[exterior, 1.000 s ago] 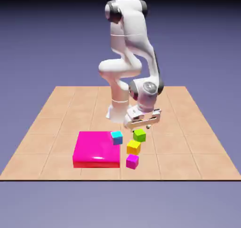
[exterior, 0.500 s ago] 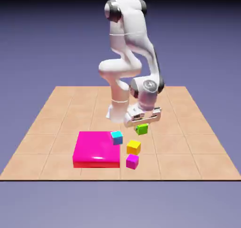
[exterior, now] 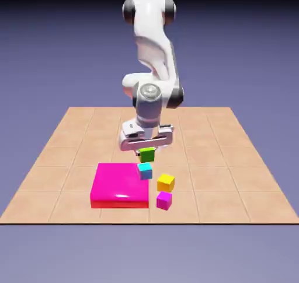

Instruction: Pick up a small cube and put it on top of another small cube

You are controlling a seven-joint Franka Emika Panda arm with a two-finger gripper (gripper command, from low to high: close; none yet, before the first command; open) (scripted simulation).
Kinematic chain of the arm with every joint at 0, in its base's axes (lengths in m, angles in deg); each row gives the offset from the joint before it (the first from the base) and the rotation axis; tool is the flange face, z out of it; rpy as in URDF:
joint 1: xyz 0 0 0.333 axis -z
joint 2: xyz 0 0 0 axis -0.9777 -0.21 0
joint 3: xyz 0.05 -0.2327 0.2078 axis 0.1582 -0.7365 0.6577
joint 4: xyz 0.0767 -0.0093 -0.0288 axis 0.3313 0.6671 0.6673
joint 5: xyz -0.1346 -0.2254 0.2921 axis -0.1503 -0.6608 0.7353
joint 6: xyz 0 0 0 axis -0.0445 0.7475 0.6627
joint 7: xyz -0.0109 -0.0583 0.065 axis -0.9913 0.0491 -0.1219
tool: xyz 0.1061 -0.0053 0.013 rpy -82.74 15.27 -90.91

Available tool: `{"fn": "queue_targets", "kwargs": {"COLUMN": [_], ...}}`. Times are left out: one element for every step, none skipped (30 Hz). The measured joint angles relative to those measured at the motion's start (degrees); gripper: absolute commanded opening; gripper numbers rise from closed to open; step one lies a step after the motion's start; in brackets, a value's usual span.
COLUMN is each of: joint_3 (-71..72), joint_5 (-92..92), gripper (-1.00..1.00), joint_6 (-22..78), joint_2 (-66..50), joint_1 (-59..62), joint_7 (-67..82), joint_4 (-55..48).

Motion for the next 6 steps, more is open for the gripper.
{"fn": "queue_targets", "kwargs": {"joint_3": [0.02,0.02,0.09,0.17,0.24,0.31], "joint_5": [-0.18,-0.19,0.05,0.29,0.53,0.77], "gripper": [1.00,1.00,1.00,1.00,1.00,1.00], "joint_6": [-0.02,-0.02,2.47,4.96,7.45,9.94], "joint_2": [0.00,0.00,1.48,2.96,4.44,5.93], "joint_1": [0.00,-0.01,-0.12,-0.21,-0.32,-0.42], "joint_7": [-0.12,-0.12,0.05,0.22,0.40,0.57], "joint_4": [0.00,0.00,-1.00,-2.01,-3.02,-4.03]}}
